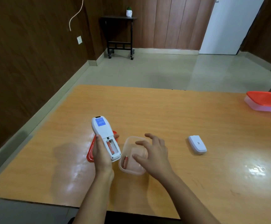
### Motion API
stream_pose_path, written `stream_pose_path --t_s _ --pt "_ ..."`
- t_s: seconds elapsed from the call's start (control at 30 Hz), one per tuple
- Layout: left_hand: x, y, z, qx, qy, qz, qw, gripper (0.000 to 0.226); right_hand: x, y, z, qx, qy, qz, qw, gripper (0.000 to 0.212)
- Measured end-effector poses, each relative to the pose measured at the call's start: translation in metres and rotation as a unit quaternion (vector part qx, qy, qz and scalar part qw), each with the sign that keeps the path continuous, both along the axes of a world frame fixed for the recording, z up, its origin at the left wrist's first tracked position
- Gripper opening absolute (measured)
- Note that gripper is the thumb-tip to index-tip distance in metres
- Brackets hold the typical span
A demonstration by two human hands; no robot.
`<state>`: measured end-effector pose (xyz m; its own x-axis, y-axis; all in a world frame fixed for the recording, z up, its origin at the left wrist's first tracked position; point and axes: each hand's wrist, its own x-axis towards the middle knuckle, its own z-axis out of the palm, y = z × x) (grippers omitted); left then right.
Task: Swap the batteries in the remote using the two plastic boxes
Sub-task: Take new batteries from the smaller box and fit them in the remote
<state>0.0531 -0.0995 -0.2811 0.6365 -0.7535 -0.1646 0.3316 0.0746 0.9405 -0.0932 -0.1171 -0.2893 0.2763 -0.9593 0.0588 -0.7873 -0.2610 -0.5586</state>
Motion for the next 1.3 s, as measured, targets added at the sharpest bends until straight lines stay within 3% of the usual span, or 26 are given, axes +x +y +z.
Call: stream_pose_path --t_s 0.2,0.3,0.43,0.67,1.1,1.2,1.27,1.3 --pt "0.000 0.004 -0.004 0.032 -0.011 -0.001 0.999 0.036 0.040 0.010 -0.007 -0.094 0.076 -0.016 0.993 0.031" --pt "0.002 0.005 0.000 0.040 -0.020 0.011 0.999 0.037 0.048 0.008 -0.011 -0.045 0.134 0.005 0.990 0.036" --pt "0.005 0.006 0.000 0.045 -0.021 0.012 0.999 0.042 0.048 0.001 -0.011 -0.028 0.143 0.017 0.989 0.035" --pt "0.011 0.008 0.001 0.062 -0.032 0.017 0.997 0.046 0.045 0.001 -0.003 -0.052 0.195 0.001 0.979 0.039" --pt "0.013 0.010 -0.001 0.058 -0.031 0.018 0.998 0.044 0.044 0.001 -0.003 -0.013 0.149 -0.036 0.988 0.029" --pt "0.011 0.009 0.000 0.056 -0.033 0.018 0.998 0.045 0.037 0.000 0.001 -0.007 0.054 -0.064 0.996 0.033" --pt "0.010 0.009 0.001 0.054 -0.038 0.022 0.998 0.043 0.029 -0.003 0.012 0.083 -0.152 -0.078 0.982 0.029" --pt "0.009 0.008 0.001 0.052 -0.039 0.026 0.998 0.041 0.024 -0.006 0.019 0.147 -0.266 -0.080 0.949 0.026"
